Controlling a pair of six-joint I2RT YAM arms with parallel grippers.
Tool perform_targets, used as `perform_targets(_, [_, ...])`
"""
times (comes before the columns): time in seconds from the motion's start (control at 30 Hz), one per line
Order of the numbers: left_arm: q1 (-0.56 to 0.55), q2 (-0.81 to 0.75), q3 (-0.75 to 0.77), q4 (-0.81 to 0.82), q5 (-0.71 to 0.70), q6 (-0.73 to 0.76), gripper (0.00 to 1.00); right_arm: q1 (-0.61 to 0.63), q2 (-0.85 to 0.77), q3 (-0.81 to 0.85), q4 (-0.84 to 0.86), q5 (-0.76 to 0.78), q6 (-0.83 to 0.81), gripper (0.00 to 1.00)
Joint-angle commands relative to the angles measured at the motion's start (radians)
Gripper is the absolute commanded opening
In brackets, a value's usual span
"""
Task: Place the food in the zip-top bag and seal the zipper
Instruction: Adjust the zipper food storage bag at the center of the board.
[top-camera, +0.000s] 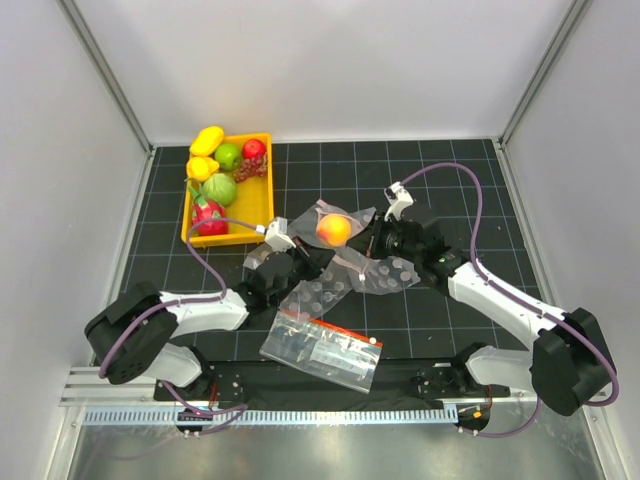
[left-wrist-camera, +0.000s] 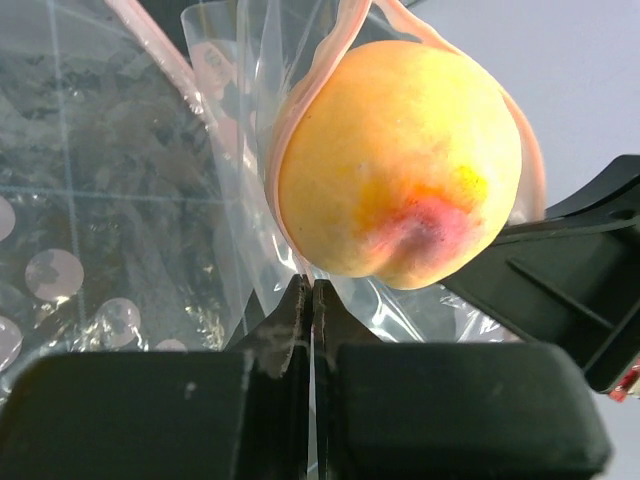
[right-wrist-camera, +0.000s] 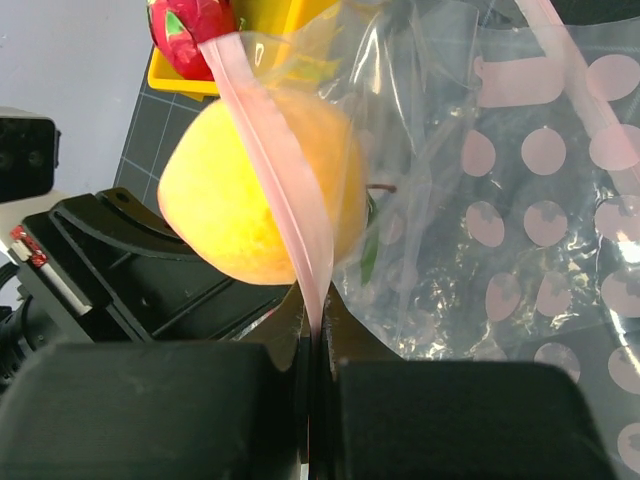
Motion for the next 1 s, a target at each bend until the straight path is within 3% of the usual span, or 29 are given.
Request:
perform_targets(0.0, [-0.007, -0.024, 0.039, 0.071, -0.052, 0.042, 0.00, -0.003, -0.024, 0.003, 0.045, -0.005, 0.010, 0.01])
perform_targets(0.17, [-0.007, -0.133, 0.080, -0.183, -0.096, 0.097, 0.00, -0.003, -0.035, 0.028, -0.033, 0.089, -0.050, 0.01])
perform_targets(0.37, [-0.007, -0.246, 0.209, -0.502, -0.125, 0.192, 0.00, -0.001, -0.083, 0.100, -0.214, 0.313, -0.165, 0.01])
perform_targets(0.57, [-0.007, -0.244, 0.368, -0.740, -0.101, 0.270, 0.00, 0.007, -0.127, 0.212, -0.363, 0.515, -0.251, 0.01])
perform_targets(0.83, [-0.007, -0.127, 0.652, -0.903, 0.005, 0.316, 0.00, 0.054, -0.109, 0.472, -0.599, 0.831, -0.370, 0.01])
perform_targets(0.97, [-0.007, -0.073, 0.688, -0.908, 0.045, 0.310, 0.00, 0.059, -0.104, 0.577, -0.653, 0.946, -0.398, 0.01])
